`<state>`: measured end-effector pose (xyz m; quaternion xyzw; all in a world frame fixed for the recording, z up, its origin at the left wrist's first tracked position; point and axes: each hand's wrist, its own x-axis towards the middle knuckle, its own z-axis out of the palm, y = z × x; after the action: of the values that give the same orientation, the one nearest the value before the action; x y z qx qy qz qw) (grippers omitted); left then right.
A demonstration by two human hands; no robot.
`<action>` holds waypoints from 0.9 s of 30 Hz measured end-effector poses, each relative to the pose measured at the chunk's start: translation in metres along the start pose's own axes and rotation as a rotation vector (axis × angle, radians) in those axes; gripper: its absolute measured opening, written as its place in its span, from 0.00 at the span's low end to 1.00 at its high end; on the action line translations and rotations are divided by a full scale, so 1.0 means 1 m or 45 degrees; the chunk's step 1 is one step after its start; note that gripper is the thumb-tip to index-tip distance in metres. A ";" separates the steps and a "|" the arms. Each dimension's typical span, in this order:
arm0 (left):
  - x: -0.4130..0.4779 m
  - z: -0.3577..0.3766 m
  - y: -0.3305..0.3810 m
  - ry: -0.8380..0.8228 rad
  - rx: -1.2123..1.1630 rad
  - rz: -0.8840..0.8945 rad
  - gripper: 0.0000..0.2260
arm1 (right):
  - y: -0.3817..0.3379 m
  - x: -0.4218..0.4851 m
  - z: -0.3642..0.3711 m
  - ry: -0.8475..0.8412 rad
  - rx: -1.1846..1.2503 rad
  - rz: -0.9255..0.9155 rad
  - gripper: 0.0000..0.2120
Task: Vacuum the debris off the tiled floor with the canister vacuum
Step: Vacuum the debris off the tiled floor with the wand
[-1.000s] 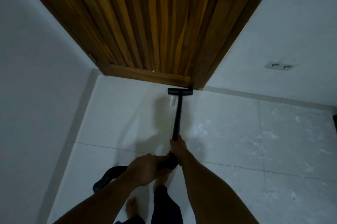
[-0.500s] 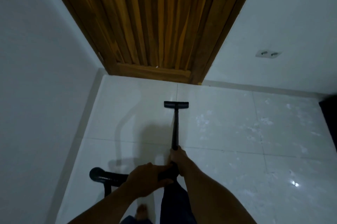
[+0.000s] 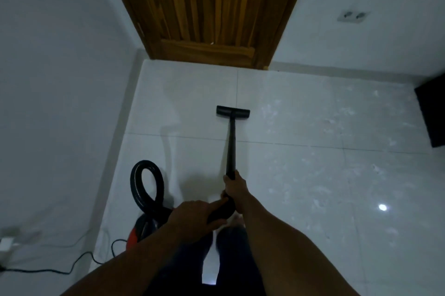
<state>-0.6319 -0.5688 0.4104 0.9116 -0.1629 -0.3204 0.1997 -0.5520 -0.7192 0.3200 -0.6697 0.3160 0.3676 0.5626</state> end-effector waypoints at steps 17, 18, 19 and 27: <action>-0.149 0.199 0.173 -0.043 0.159 0.023 0.37 | 0.270 -0.139 -0.091 0.016 0.020 0.028 0.29; -0.161 0.209 0.181 -0.026 0.145 0.035 0.35 | 0.284 -0.151 -0.094 0.026 0.030 0.045 0.28; -0.172 0.218 0.188 -0.011 0.114 0.042 0.31 | 0.297 -0.163 -0.096 0.029 0.046 0.050 0.27; -0.246 0.278 0.222 0.048 0.119 0.087 0.30 | 0.375 -0.237 -0.103 0.059 0.051 0.066 0.25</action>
<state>-1.0321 -0.7289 0.4429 0.9197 -0.2049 -0.2880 0.1706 -0.9774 -0.8810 0.3351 -0.6581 0.3535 0.3600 0.5588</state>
